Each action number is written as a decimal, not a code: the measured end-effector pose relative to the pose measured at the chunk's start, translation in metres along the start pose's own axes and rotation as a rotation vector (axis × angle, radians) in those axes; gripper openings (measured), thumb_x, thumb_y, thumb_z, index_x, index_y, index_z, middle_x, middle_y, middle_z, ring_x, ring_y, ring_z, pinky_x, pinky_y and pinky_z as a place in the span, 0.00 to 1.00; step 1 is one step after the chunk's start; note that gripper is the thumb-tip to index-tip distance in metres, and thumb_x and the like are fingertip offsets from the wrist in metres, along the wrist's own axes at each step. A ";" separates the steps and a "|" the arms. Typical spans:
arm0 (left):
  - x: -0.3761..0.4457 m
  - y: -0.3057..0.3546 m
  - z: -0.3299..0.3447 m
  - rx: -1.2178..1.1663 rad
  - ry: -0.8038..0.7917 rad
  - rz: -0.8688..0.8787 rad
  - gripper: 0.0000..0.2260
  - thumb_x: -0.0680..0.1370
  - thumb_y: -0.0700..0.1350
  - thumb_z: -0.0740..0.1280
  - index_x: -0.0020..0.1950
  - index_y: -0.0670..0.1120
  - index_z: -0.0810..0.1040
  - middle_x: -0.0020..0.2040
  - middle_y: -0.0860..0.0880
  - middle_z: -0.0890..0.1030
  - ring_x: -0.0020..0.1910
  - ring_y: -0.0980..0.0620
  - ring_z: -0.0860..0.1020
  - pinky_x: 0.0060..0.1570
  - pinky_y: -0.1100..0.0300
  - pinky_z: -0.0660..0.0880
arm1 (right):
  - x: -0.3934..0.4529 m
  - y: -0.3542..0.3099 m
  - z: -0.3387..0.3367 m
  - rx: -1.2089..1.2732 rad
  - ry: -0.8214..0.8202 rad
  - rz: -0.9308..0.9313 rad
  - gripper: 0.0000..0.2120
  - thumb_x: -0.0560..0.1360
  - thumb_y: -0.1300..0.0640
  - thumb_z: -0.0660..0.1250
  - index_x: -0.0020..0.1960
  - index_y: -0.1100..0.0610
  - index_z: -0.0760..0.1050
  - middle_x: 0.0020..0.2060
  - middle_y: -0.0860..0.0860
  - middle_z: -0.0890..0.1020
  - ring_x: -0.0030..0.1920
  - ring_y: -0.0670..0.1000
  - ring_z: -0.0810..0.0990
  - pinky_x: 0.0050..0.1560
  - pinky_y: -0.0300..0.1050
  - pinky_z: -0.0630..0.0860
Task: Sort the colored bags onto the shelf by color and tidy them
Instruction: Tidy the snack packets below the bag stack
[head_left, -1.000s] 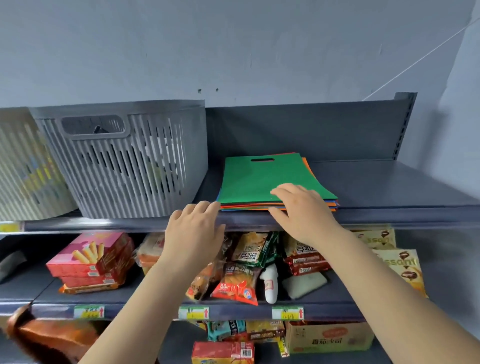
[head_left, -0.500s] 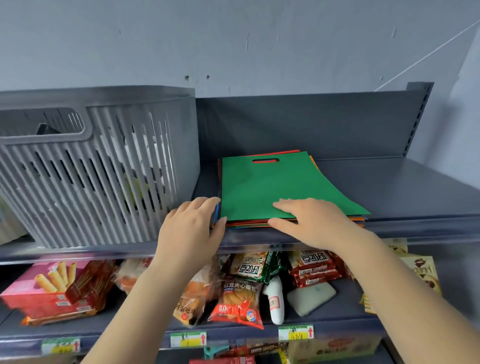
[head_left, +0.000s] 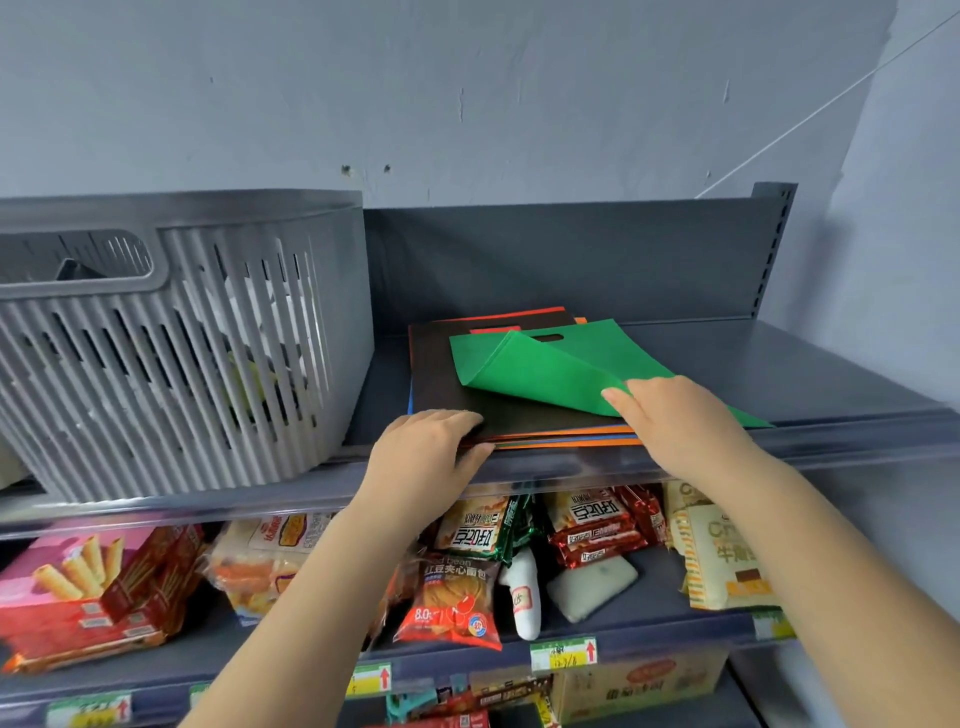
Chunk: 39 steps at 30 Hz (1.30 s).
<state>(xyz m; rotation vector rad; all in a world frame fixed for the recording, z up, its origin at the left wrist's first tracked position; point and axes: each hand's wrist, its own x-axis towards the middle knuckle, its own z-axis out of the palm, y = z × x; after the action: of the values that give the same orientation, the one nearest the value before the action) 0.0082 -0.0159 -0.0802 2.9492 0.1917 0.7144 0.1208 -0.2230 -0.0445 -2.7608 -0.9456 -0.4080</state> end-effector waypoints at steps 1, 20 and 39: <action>-0.001 0.000 0.002 -0.014 0.022 0.018 0.15 0.79 0.50 0.62 0.65 0.48 0.76 0.61 0.50 0.79 0.60 0.49 0.76 0.60 0.55 0.69 | -0.003 0.001 -0.002 0.003 0.015 0.010 0.20 0.82 0.47 0.48 0.33 0.51 0.60 0.30 0.46 0.67 0.38 0.53 0.70 0.38 0.45 0.63; -0.082 0.001 -0.037 -0.113 0.328 0.109 0.15 0.76 0.47 0.59 0.49 0.45 0.85 0.44 0.51 0.85 0.44 0.50 0.83 0.44 0.55 0.78 | -0.067 0.000 -0.027 0.206 -0.018 0.093 0.30 0.76 0.36 0.46 0.70 0.50 0.69 0.69 0.47 0.71 0.69 0.50 0.67 0.71 0.53 0.60; -0.082 0.003 -0.048 -0.684 0.363 -0.712 0.17 0.76 0.50 0.67 0.59 0.39 0.74 0.46 0.48 0.80 0.42 0.50 0.78 0.41 0.55 0.75 | -0.067 0.038 -0.008 1.414 -0.127 0.693 0.08 0.74 0.68 0.66 0.54 0.66 0.76 0.43 0.58 0.81 0.38 0.51 0.77 0.20 0.34 0.70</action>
<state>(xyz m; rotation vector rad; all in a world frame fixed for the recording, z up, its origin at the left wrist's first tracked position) -0.0862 -0.0271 -0.0743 1.8953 0.7881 0.9337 0.0920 -0.2922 -0.0623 -1.5718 -0.0612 0.4243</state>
